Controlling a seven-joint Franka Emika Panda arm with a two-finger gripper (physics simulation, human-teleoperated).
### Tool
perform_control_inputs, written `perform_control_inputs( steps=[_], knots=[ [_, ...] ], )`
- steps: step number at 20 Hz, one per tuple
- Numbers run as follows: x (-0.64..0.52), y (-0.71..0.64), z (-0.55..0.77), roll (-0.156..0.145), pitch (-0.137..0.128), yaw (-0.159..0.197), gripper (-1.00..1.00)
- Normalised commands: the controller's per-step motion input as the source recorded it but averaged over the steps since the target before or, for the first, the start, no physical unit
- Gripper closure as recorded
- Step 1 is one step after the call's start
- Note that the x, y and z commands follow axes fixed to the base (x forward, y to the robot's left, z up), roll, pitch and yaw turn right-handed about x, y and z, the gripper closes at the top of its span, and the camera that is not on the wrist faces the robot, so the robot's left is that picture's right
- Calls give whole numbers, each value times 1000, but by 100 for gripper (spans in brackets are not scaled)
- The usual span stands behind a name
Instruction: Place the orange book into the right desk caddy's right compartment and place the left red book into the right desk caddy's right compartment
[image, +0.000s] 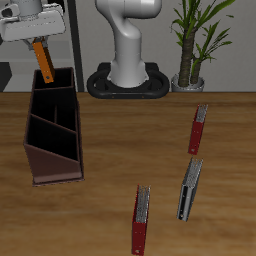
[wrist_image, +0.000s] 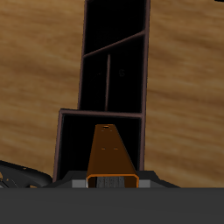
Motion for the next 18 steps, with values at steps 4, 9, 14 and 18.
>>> perform_control_inputs(
  steps=[4, 9, 14, 18],
  knots=[
    [24, -87, -69, -26, 8, -5, 100],
    [64, -10, -92, -4, 15, -16, 100],
    [135, 8, -192, 10, 31, -27, 100],
    [55, 110, -180, 13, 27, -11, 100]
  ],
)
